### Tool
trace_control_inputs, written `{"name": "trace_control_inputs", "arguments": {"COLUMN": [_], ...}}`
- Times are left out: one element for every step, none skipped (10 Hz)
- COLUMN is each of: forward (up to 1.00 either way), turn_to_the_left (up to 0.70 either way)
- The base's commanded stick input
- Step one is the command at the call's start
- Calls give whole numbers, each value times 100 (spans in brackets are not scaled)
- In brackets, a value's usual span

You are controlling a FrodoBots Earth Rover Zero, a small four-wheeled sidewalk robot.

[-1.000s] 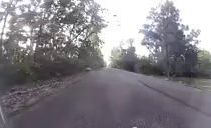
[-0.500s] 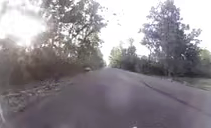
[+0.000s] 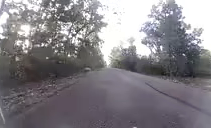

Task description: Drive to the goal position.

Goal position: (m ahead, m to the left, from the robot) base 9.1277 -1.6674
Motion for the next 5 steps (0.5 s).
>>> {"name": "trace_control_inputs", "arguments": {"forward": [70, 70, 70, 70, 70], "turn_to_the_left": [35, 3, 0, 0, 0]}}
